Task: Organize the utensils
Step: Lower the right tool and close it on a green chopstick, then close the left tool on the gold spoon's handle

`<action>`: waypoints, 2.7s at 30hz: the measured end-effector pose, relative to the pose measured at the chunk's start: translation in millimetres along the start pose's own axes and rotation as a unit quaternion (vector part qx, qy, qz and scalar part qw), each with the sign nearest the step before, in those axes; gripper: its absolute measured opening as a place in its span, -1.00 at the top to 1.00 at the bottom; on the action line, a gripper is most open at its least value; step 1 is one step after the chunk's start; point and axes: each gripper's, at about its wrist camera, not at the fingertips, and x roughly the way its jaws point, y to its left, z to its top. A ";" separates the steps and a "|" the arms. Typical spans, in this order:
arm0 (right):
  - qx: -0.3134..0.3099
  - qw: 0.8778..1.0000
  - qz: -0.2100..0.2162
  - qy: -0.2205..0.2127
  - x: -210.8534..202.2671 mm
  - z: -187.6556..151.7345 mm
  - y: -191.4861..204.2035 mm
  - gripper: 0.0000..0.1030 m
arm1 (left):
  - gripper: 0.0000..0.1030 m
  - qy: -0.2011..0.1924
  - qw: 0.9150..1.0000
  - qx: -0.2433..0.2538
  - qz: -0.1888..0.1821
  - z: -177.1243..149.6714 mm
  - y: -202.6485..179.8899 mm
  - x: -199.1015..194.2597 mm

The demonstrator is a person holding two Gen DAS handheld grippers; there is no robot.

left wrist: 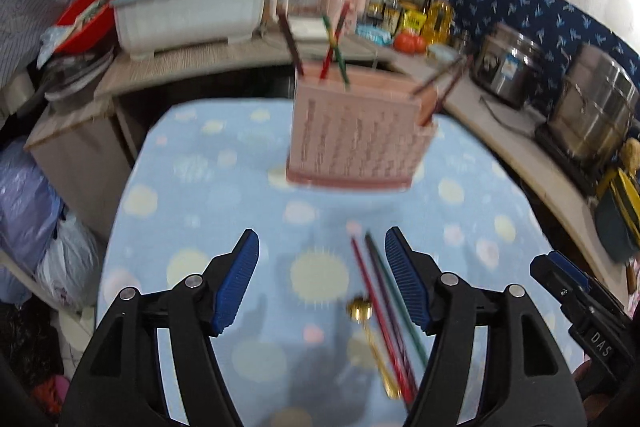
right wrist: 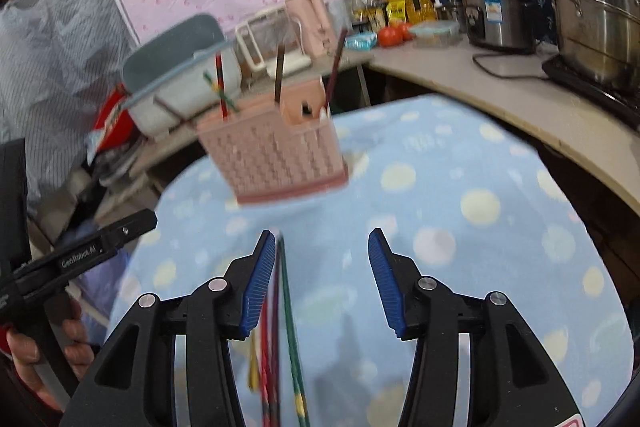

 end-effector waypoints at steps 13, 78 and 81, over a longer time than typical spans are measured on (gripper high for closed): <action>-0.056 0.994 -0.011 0.097 10.5 -109.2 15.5 0.20 | -0.21 0.099 0.995 0.016 0.006 -112.9 -7.8 7.8; -0.037 0.996 -0.014 0.085 0.3 -111.3 -3.6 0.86 | 0.96 0.096 0.995 0.035 0.002 -117.0 -24.0 26.0; -0.035 0.997 -0.010 0.074 -8.6 -106.7 -2.5 0.86 | 0.97 0.091 0.995 0.031 -0.002 -115.0 -21.3 17.7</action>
